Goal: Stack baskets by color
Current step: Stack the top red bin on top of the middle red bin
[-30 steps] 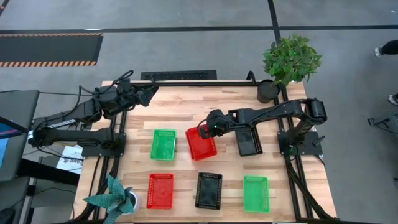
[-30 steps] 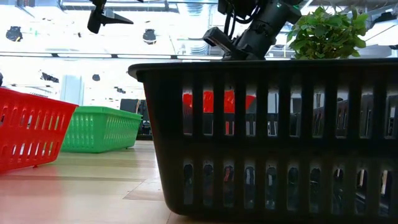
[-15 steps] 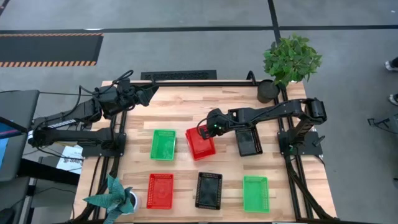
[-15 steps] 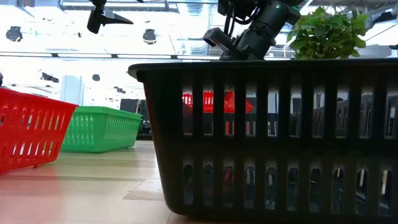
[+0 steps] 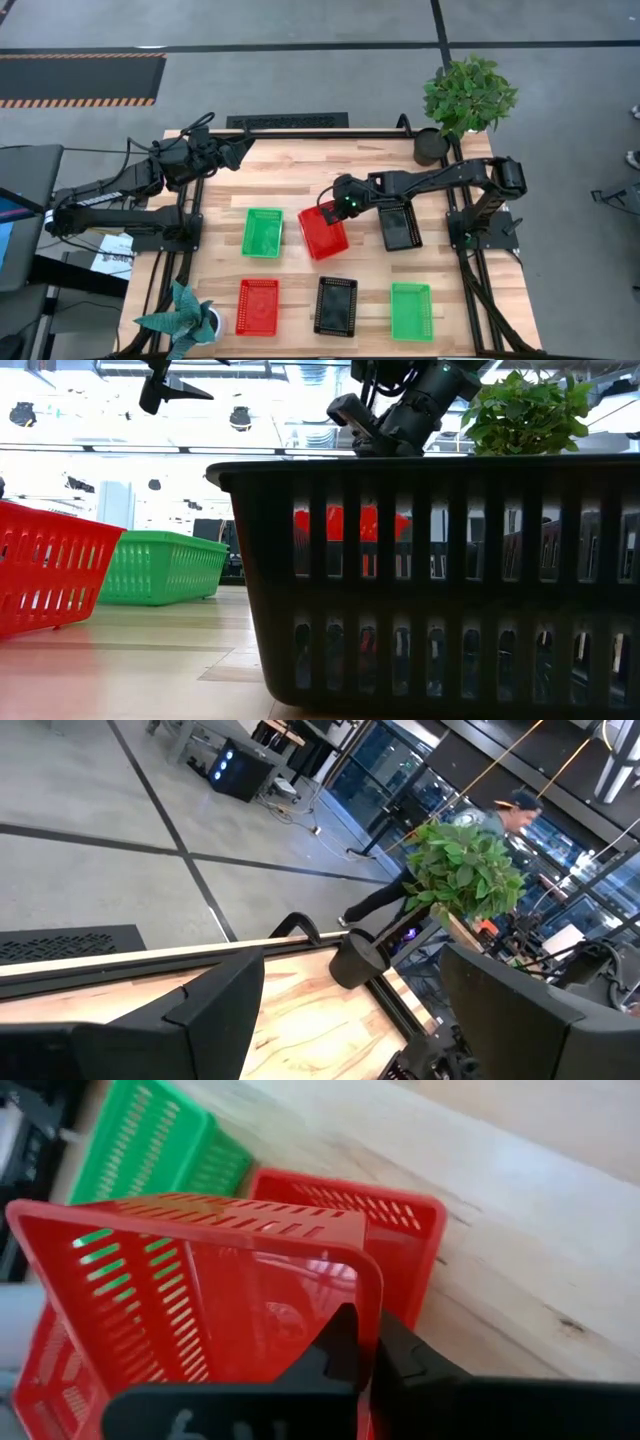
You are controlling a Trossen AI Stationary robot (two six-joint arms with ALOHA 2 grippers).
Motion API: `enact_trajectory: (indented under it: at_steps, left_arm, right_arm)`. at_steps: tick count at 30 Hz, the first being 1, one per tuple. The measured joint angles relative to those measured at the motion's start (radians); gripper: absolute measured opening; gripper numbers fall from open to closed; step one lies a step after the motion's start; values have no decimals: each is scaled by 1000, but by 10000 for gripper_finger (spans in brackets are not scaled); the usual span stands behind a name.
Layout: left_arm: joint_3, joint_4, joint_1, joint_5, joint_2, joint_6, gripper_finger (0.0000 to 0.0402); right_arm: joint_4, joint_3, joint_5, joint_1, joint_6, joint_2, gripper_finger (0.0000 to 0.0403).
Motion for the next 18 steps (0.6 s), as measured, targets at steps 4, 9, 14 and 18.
enact_trajectory:
  at_steps: [4,9,14,18]
  left_arm:
    - [0,0,0,0,0,0,290]
    - [0,0,0,0,0,-2,290]
    - [0,0,0,-1,0,-9,290]
    - [0,0,0,-10,0,-10,290]
  right_arm:
    - [-10,0,-65,-17,-29,16,8]
    - [-21,0,-83,-24,-51,35,43]
    - [-39,-2,-104,-24,-75,45,70]
    - [-44,0,-106,-24,-80,43,76]
